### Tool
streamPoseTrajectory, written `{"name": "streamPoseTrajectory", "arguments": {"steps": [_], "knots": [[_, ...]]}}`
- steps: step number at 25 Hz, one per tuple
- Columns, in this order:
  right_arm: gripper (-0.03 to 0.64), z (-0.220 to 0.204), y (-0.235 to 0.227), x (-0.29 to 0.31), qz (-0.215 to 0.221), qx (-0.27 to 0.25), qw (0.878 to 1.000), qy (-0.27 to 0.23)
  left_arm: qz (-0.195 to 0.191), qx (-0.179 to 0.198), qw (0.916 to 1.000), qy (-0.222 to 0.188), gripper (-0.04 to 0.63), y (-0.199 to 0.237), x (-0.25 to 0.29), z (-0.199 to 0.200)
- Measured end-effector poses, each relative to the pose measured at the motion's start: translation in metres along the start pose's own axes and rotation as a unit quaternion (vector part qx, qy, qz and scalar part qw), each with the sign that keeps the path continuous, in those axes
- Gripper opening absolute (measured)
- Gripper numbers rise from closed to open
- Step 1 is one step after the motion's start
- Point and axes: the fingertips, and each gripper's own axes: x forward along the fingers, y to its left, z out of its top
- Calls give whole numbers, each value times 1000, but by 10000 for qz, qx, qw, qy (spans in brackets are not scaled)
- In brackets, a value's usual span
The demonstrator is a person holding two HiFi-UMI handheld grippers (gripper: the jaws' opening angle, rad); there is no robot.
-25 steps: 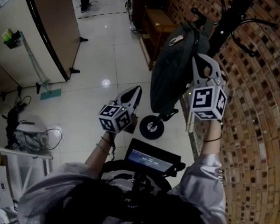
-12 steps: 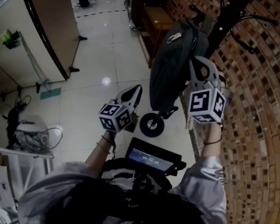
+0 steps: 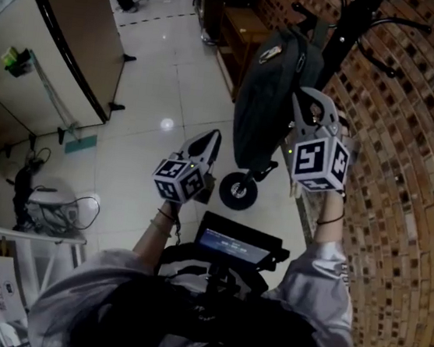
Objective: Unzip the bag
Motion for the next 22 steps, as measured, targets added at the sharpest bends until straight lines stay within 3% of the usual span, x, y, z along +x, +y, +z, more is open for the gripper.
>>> {"name": "streamPoseTrajectory", "arguments": {"steps": [22], "knots": [[17, -17, 37, -11, 310, 398, 9987, -120, -45, 107, 9999, 121, 9, -2, 1, -8]]}}
